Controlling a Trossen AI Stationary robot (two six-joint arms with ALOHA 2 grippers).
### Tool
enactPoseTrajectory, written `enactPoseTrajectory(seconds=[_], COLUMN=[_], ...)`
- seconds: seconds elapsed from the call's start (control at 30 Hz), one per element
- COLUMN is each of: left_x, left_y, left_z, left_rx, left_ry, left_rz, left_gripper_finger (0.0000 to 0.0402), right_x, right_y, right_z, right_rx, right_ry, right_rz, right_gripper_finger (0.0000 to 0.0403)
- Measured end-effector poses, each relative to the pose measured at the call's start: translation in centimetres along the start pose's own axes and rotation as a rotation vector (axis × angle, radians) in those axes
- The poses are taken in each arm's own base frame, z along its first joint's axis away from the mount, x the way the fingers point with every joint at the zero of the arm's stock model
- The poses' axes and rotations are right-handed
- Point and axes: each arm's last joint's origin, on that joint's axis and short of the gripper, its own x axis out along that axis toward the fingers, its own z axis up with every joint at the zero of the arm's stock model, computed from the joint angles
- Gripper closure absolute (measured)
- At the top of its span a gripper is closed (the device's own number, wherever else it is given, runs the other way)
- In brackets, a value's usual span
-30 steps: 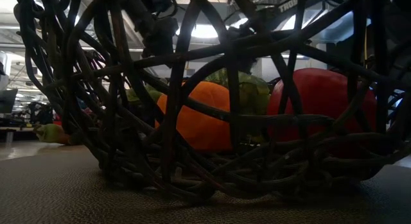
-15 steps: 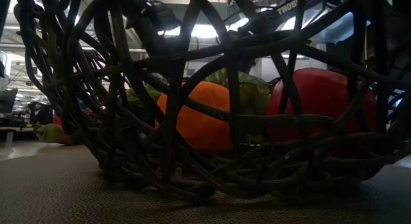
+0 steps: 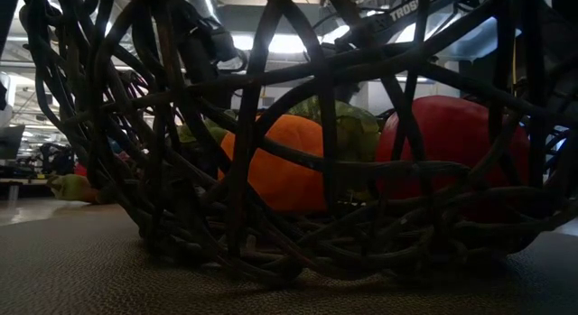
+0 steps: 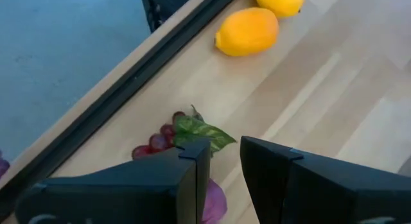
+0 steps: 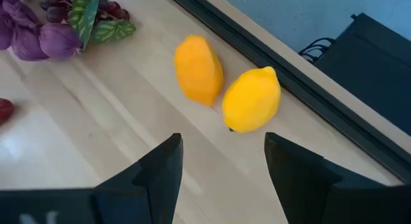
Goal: Build produce basket
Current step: Put the purple garlic into the mesh basket
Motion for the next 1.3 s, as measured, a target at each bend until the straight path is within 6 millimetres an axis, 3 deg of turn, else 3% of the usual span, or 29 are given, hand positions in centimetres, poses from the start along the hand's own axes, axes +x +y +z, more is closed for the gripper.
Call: enactPoseTrajectory(seconds=[0.37, 0.67, 0.83, 1.1, 1.3], left_x=[-0.1, -0.6, -0.7, -1.0, -1.7], left_y=[0.5, 0.8, 1.4, 4.0, 7.1], left_z=[-0.6, -3.1, -2.9, -2.1, -2.0], left_rx=[-0.024, 0.037, -0.014, -0.120, -0.178], left_ry=[0.058, 0.330, 0.304, 0.197, 0.149], left_rz=[0.098, 0.092, 0.108, 0.382, 0.445], left_gripper_finger=[0.0325, 0.0325, 0.0325, 0.0325, 0.0325], right_x=[-0.1, -0.2, -0.2, -0.2, -0.2], right_y=[0.2, 0.8, 0.8, 0.8, 0.8], right_z=[0.0, -0.2, -0.2, -0.2, -0.2], right_rx=[-0.101, -0.204, -0.226, -0.233, -0.233], right_ry=[0.011, 0.038, 0.033, 0.032, 0.032], right_rz=[0.063, 0.267, 0.267, 0.267, 0.267], right_gripper_finger=[0.0192, 0.0192, 0.0192, 0.0192, 0.0192])
